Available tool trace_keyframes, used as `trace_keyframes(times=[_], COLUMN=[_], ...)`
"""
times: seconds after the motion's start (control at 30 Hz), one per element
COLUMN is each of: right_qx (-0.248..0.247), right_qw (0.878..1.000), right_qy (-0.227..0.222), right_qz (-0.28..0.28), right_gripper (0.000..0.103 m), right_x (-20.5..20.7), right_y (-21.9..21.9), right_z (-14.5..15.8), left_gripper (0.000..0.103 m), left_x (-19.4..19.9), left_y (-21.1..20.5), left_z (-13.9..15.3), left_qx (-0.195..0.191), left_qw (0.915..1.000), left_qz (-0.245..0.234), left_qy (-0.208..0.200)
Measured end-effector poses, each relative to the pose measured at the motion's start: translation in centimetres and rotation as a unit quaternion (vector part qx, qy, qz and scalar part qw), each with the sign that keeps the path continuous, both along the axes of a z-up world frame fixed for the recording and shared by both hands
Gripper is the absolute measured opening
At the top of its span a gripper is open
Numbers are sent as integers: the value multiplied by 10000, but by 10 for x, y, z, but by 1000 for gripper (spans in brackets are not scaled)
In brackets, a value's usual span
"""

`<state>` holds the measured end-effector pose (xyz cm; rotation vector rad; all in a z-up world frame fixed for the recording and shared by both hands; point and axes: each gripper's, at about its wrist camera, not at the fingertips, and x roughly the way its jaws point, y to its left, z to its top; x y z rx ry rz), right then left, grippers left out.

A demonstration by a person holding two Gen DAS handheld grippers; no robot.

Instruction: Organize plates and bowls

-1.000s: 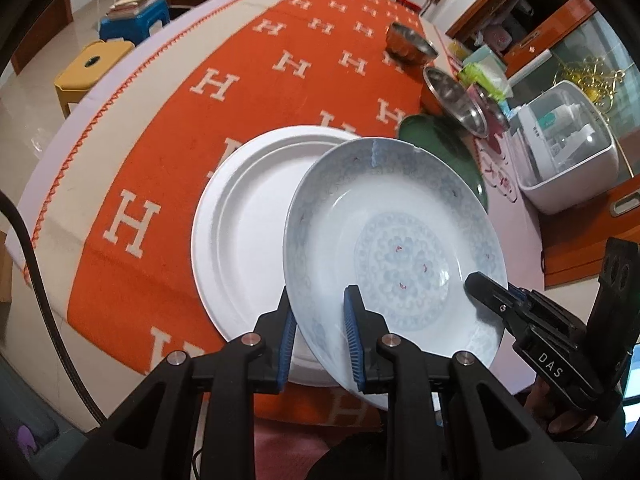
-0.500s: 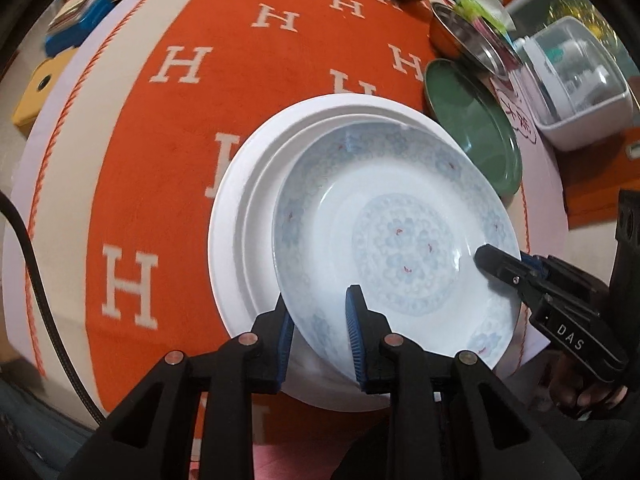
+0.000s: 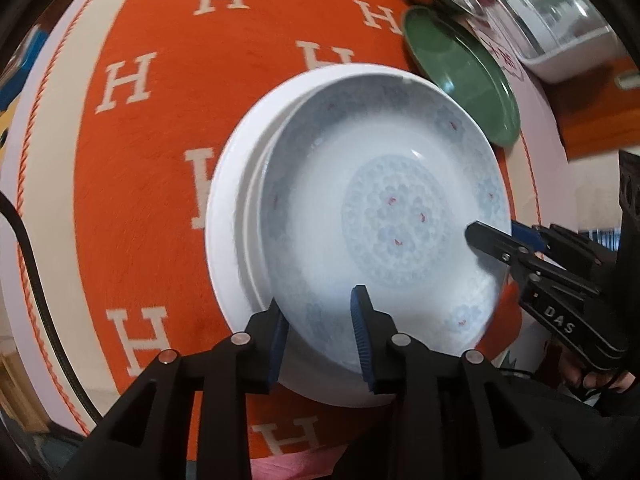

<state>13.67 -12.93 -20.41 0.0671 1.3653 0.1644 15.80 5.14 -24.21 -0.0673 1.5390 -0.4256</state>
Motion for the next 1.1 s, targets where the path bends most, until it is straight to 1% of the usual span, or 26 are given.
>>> trace_keyframes(times=[0.03, 0.1, 0.2, 0.3, 0.33, 0.37, 0.5, 0.6, 0.67, 0.73, 0.87, 1.03, 1.1], right_qx=[-41, -134, -187, -266, -305, -354, -427, -417, -401, -392, -332, -229, -218], right_qw=[10000, 9998, 9994, 9991, 9990, 9989, 9983, 9978, 9974, 9969, 9954, 9923, 9907], right_qy=[-32, -96, -162, -172, -168, -170, -232, -362, -461, -565, -798, -1074, -1198], right_qz=[-36, -110, -241, -279, -283, -275, -314, -367, -377, -387, -422, -567, -603], right_gripper=[27, 29, 31, 32, 32, 32, 33, 37, 41, 43, 44, 51, 52], right_x=[-1, -4, -8, -11, -12, -14, -18, -26, -32, -37, -47, -56, -58], right_y=[2, 5, 7, 11, 13, 15, 20, 20, 20, 20, 20, 17, 16], right_z=[0, 1, 1, 3, 3, 4, 6, 15, 22, 29, 40, 52, 57], left_gripper=[35, 36, 37, 40, 42, 48, 49, 51, 58, 58, 60, 62, 64], left_x=[0, -1, -2, -4, -5, -7, -13, -20, -23, -25, -31, -38, -39], left_y=[-2, -6, -7, -9, -10, -11, -14, -9, -6, -1, 7, 11, 14], left_z=[0, 1, 2, 6, 9, 13, 22, 39, 50, 63, 86, 117, 129], left_qx=[-12, 29, 45, 138, 200, 271, 364, 263, 221, 167, 32, -155, -208], left_qw=[10000, 9996, 9991, 9984, 9980, 9974, 9963, 9957, 9949, 9937, 9904, 9806, 9758], left_qz=[-90, -285, -407, -532, -578, -624, -669, -600, -522, -397, -180, 64, 157], left_qy=[-5, -44, -58, -98, -146, -226, -403, -660, -829, -1034, -1374, -1953, -2172])
